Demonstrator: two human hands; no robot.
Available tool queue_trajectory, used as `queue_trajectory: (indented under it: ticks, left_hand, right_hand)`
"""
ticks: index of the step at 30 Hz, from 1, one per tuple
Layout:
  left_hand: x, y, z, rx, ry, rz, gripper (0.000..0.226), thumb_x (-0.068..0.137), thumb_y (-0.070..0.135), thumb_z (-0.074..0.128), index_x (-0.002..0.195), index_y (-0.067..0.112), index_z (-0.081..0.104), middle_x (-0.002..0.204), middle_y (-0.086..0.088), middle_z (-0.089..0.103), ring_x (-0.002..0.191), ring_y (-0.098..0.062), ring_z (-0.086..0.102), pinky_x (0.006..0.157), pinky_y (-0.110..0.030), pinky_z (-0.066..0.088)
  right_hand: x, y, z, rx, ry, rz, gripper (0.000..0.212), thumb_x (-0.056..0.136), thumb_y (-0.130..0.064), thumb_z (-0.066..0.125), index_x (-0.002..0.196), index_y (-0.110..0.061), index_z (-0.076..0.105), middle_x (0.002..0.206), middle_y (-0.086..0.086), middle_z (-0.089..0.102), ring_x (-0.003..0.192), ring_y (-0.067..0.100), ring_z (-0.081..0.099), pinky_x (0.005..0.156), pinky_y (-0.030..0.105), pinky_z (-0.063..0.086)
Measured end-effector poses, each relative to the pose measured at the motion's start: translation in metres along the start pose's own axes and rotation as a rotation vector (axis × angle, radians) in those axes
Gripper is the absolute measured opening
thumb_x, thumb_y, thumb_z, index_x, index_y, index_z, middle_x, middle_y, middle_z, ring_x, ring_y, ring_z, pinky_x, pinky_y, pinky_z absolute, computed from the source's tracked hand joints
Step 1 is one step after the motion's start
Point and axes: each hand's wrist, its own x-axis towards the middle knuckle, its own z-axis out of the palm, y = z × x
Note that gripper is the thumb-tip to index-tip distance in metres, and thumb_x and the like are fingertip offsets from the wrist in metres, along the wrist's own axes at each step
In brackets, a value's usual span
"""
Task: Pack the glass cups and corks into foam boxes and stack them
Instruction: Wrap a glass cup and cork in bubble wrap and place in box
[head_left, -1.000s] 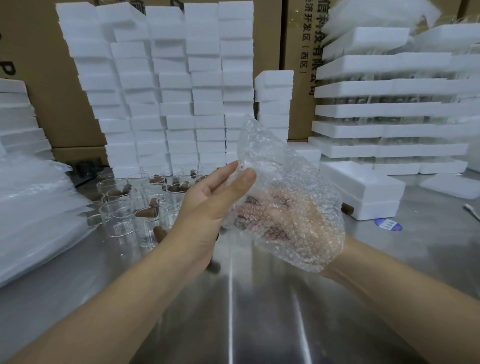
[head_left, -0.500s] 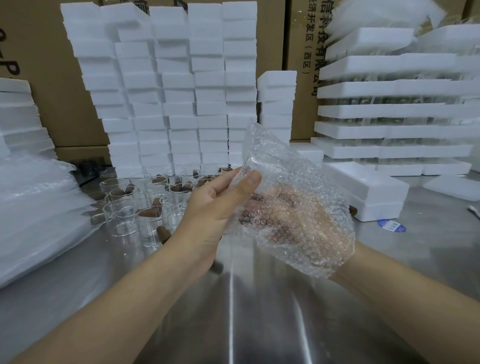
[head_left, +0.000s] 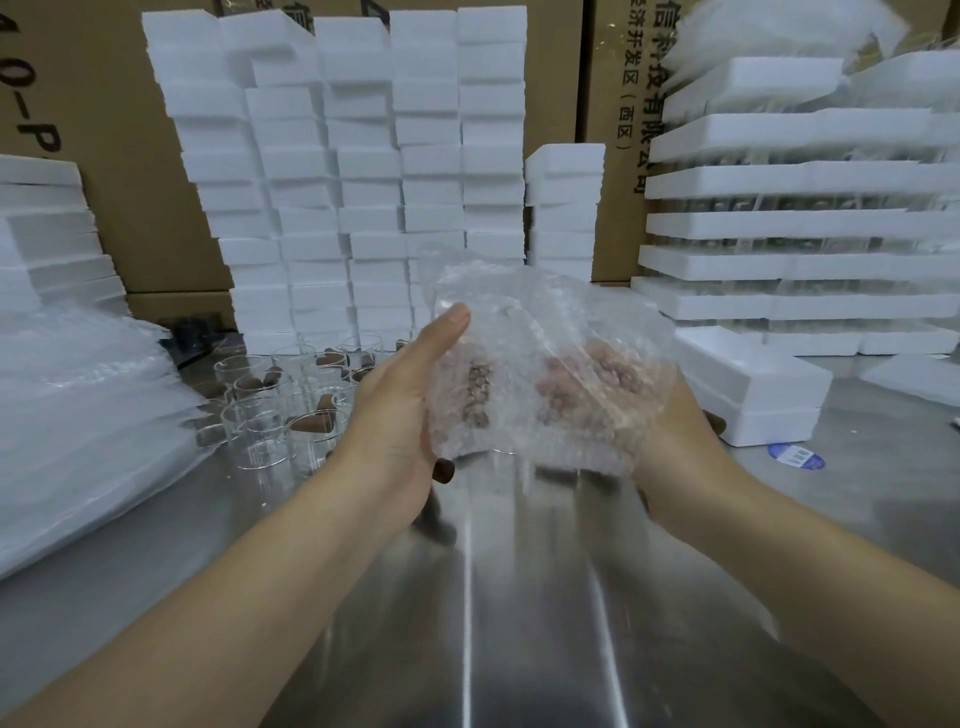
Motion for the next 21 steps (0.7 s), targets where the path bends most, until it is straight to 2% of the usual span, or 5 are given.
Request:
queue_trajectory:
  ticks: [5, 10, 15, 19, 21]
  left_hand:
    - [0.001, -0.001, -0.003, -0.024, 0.023, -0.054, 0.063, 0.084, 0.062, 0.074, 0.136, 0.025, 0.071, 0.120, -0.005, 0.081, 0.110, -0.037, 0.077, 0.087, -0.047, 0.053]
    - [0.002, -0.005, -0.002, -0.026, 0.030, -0.042, 0.058, 0.087, 0.065, 0.074, 0.135, 0.031, 0.070, 0.127, 0.003, 0.079, 0.123, -0.034, 0.073, 0.117, -0.065, 0.039]
    - [-0.001, -0.004, 0.001, -0.003, -0.066, -0.025, 0.058, 0.092, 0.060, 0.068, 0.136, 0.023, 0.069, 0.126, -0.004, 0.079, 0.118, -0.023, 0.076, 0.108, -0.047, 0.052]
    - [-0.002, -0.005, 0.004, 0.018, -0.094, -0.018, 0.070, 0.087, 0.063, 0.074, 0.143, 0.021, 0.065, 0.137, -0.003, 0.074, 0.133, -0.025, 0.066, 0.120, -0.052, 0.043]
    - [-0.001, -0.007, 0.004, 0.030, -0.091, -0.010, 0.069, 0.087, 0.063, 0.076, 0.142, 0.021, 0.066, 0.136, -0.004, 0.074, 0.132, -0.027, 0.067, 0.119, -0.056, 0.043]
  right_hand:
    - [-0.004, -0.014, 0.008, -0.114, 0.299, -0.169, 0.027, 0.100, -0.065, 0.040, 0.108, -0.047, 0.059, 0.121, -0.008, 0.065, 0.120, 0.023, 0.063, 0.106, 0.059, 0.051]
    - [-0.002, -0.019, 0.003, -0.119, 0.146, -0.202, 0.081, 0.072, -0.105, 0.031, 0.145, -0.070, 0.028, 0.152, -0.036, 0.041, 0.132, -0.010, 0.042, 0.113, 0.050, 0.031]
    - [-0.006, -0.016, 0.005, -0.266, -0.051, -0.228, 0.116, 0.063, -0.080, 0.085, 0.144, -0.083, 0.002, 0.168, -0.032, 0.010, 0.126, -0.037, 0.021, 0.112, 0.041, 0.030]
    - [-0.004, -0.012, 0.002, -0.284, -0.083, -0.263, 0.098, 0.076, -0.047, 0.094, 0.148, -0.068, 0.031, 0.152, -0.042, 0.037, 0.135, -0.006, 0.052, 0.099, 0.026, 0.056]
    - [0.001, -0.011, -0.001, -0.229, -0.090, -0.216, 0.062, 0.085, -0.029, 0.089, 0.134, -0.045, 0.056, 0.140, -0.015, 0.063, 0.116, 0.028, 0.071, 0.082, 0.047, 0.066]
